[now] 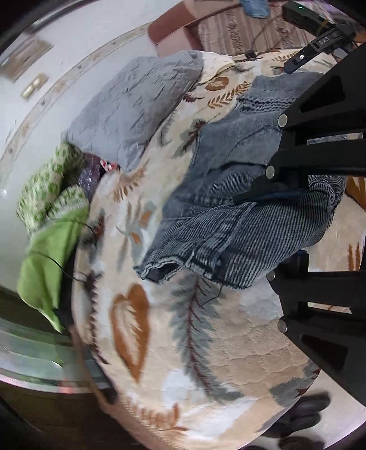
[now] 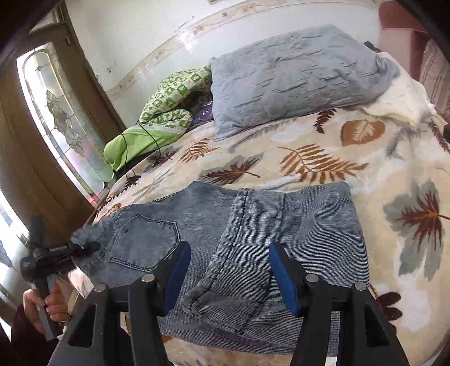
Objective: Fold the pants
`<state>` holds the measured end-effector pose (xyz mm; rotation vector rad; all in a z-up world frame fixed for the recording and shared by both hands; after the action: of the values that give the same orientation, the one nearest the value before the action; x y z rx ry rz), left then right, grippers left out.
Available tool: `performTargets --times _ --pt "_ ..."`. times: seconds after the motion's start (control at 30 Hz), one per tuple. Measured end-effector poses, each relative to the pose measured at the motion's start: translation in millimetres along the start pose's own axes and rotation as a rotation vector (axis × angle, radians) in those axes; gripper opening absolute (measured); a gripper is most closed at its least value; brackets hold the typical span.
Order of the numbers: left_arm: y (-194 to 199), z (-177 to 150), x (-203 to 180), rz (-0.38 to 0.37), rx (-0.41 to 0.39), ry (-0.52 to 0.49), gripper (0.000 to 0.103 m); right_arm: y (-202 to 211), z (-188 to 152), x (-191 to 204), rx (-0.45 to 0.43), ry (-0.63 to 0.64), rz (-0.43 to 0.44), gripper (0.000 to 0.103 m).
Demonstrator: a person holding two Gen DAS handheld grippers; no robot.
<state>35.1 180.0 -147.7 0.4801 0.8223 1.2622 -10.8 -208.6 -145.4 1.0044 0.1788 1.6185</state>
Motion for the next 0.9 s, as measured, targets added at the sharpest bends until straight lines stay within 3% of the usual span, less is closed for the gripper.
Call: performTargets --times 0.03,0.1,0.3,0.4,0.47,0.53,0.67,0.73,0.8,0.83,0.9 --pt "6 2 -7 0.003 -0.015 -0.023 0.026 -4 0 2 0.009 0.008 0.002 0.057" --pt "19 4 -21 -0.001 -0.043 -0.066 0.026 -20 -2 13 0.06 0.023 0.011 0.036" --pt "54 10 -72 -0.046 -0.109 -0.203 0.025 -68 -15 46 0.172 0.029 0.064 0.03" --pt "69 12 -95 -0.078 -0.131 -0.255 0.024 -105 -31 47 0.305 -0.036 0.086 0.031" --pt "80 13 -112 -0.096 -0.145 -0.293 0.019 -103 -31 50 0.282 -0.022 0.083 0.029" --pt "91 15 -129 -0.12 -0.165 -0.339 0.009 -92 -24 41 0.284 -0.097 0.146 0.029" --pt "98 18 -176 -0.154 -0.199 -0.459 0.009 -47 3 4 0.148 -0.22 0.229 0.029" --pt "92 20 -193 -0.101 -0.215 -0.521 0.009 -31 11 -16 0.098 -0.281 0.252 0.029" --pt "87 27 -188 -0.063 -0.212 -0.524 0.01 -19 19 -39 0.064 -0.327 0.213 0.029" --pt "83 30 -178 -0.054 -0.187 -0.496 0.01 -13 19 -52 0.057 -0.351 0.198 0.03" --pt "72 33 -138 0.006 -0.129 -0.398 0.03 -5 20 -68 0.051 -0.377 0.172 0.03"
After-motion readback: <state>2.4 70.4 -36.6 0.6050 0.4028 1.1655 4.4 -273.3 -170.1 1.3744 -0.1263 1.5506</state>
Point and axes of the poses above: each gripper's, at about its wrist camera, not at the fingertips, and y roughly against the way its jaws point, x to its left, z to its top, the point moved 2 cm from there along -y, roughly the way its jaws point, and after that the axes turned 10 degrees about -y, right-handed, at the moved point
